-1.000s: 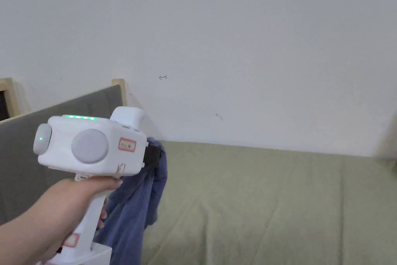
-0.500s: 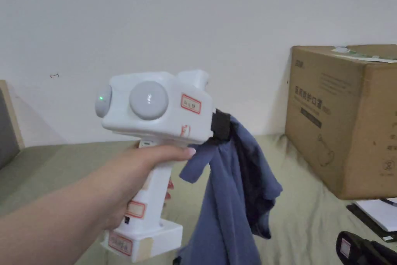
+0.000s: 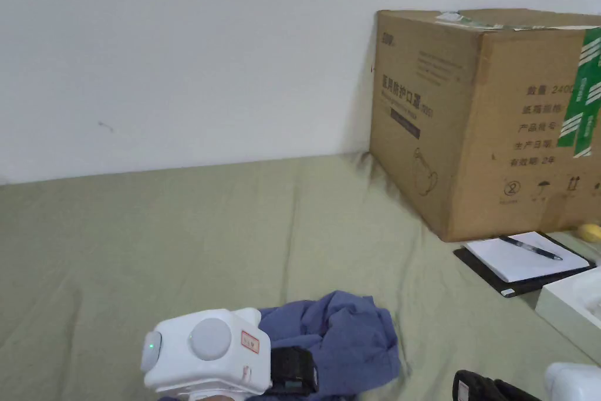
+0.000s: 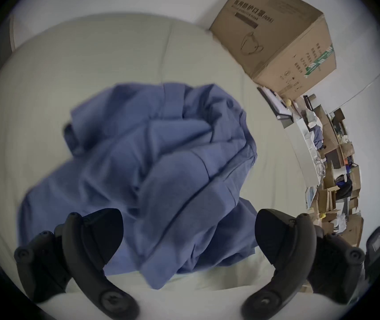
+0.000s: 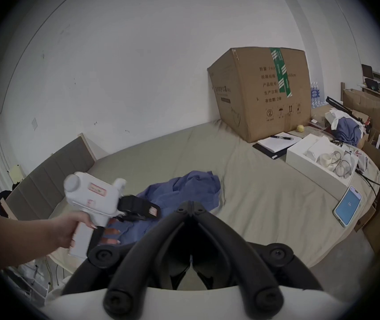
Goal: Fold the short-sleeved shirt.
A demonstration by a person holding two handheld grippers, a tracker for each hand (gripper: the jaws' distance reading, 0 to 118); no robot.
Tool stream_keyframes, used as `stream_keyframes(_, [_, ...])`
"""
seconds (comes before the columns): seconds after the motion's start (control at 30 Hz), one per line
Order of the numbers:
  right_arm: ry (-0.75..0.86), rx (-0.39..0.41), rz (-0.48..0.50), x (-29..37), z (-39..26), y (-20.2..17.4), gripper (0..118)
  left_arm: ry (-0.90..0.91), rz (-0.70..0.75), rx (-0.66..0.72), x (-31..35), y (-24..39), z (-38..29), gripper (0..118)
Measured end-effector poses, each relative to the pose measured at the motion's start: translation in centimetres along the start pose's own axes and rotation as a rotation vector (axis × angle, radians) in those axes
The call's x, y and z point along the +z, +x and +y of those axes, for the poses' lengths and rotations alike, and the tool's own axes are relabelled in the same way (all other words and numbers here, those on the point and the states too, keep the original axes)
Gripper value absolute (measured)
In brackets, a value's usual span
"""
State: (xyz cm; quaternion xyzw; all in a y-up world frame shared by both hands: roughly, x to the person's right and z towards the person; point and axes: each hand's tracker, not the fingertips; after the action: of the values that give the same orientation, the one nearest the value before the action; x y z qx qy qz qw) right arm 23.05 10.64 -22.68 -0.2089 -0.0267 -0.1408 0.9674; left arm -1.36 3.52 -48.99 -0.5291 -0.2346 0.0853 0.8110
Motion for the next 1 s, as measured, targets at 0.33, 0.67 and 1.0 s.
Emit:
stream_keyframes(0.33, [0.203,0.046,0.041,1.5,1.4,-3.4,0,0.767,0.058,-0.136,21.7,-2.8,-10.6,44])
stream_keyframes(0.67, [0.379,0.101,0.014,2.7,-0.8,-6.3,0,1.002,0.379,-0.027,23.3,-5.9,-21.3,0])
stream_keyframes(1.0, [0.363,0.109,0.021,2.6,-0.8,-6.2,0,0.993,0.385,0.006,23.3,-6.5,-21.3,0])
